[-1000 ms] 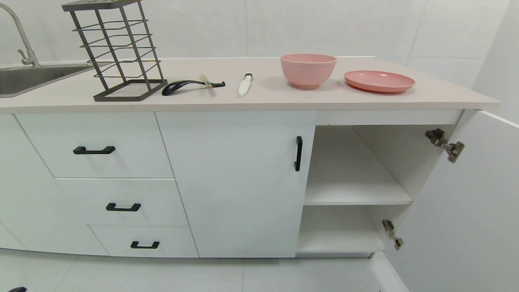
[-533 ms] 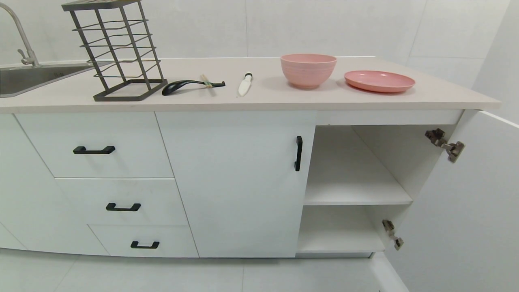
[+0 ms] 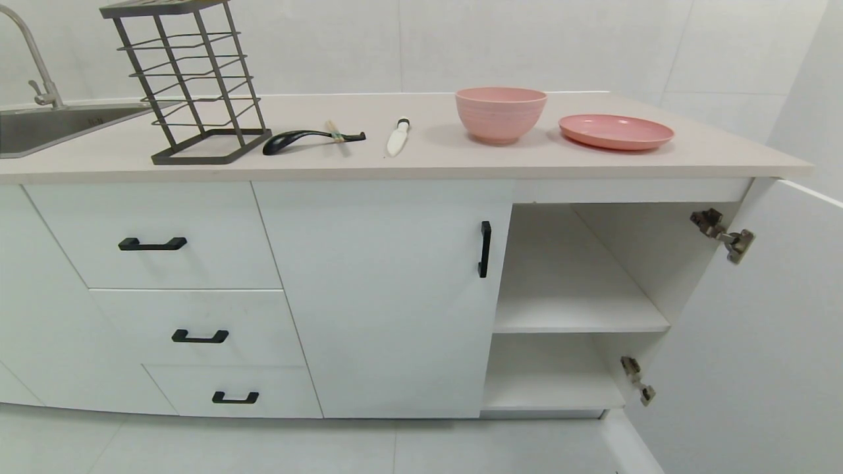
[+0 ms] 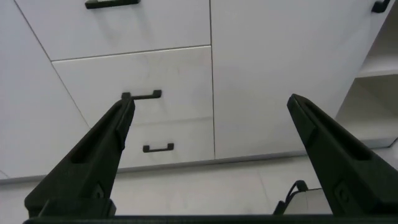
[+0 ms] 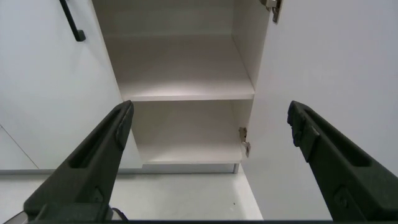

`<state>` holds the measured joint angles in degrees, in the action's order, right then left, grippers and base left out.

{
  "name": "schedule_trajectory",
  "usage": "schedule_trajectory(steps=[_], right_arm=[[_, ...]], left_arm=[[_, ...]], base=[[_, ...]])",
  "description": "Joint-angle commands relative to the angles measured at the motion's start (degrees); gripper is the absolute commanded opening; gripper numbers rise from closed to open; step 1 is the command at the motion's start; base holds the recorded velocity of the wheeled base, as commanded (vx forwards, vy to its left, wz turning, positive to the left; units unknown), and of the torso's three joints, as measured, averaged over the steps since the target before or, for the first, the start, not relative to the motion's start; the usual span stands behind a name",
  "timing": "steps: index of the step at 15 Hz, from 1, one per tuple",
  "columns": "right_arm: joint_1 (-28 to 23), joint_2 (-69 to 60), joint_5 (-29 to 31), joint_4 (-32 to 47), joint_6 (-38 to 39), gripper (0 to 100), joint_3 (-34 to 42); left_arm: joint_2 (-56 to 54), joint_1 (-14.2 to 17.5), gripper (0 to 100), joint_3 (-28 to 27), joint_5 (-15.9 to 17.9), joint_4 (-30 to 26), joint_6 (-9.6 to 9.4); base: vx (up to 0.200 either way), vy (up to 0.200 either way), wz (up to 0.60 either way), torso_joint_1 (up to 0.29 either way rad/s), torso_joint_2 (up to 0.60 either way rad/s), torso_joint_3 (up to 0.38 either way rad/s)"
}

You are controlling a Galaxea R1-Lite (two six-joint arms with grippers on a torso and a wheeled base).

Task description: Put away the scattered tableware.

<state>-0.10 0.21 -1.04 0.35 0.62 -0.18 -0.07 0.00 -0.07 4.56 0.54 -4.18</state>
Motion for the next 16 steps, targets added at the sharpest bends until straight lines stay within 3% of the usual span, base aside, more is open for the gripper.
schedule_trajectory(steps=[1, 2, 3, 6, 14, 16], right_arm=[[0.01, 0.06, -0.02, 0.00, -0.01, 100, 0.01], [0.01, 0.06, -0.02, 0.00, -0.01, 100, 0.01], [0.01, 0.06, -0.02, 0.00, -0.01, 100, 0.01], [0.01, 0.06, -0.02, 0.00, -0.01, 100, 0.01], [0.01, 0.06, -0.02, 0.00, -0.01, 100, 0.01], [0.01, 0.06, 0.07, 0.00, -0.09, 100, 0.01]], left_arm=[[0.07, 0.00, 100, 0.07, 0.01, -0.10, 1.46], [0.07, 0.00, 100, 0.07, -0.16, -0.27, 3.74], [0.07, 0.00, 100, 0.07, -0.34, -0.36, 4.27], [0.07, 0.00, 100, 0.07, -0.43, -0.36, 4.53], [0.07, 0.00, 100, 0.07, -0.52, -0.36, 4.45], [0.07, 0.00, 100, 0.07, -0.52, -0.36, 4.62]], base=[[0.000, 0.000, 0.00, 0.000, 0.00, 0.000], [0.000, 0.000, 0.00, 0.000, 0.00, 0.000], [0.000, 0.000, 0.00, 0.000, 0.00, 0.000], [0.000, 0.000, 0.00, 0.000, 0.00, 0.000], [0.000, -0.200, 0.00, 0.004, 0.00, 0.002], [0.000, 0.000, 0.00, 0.000, 0.00, 0.000]])
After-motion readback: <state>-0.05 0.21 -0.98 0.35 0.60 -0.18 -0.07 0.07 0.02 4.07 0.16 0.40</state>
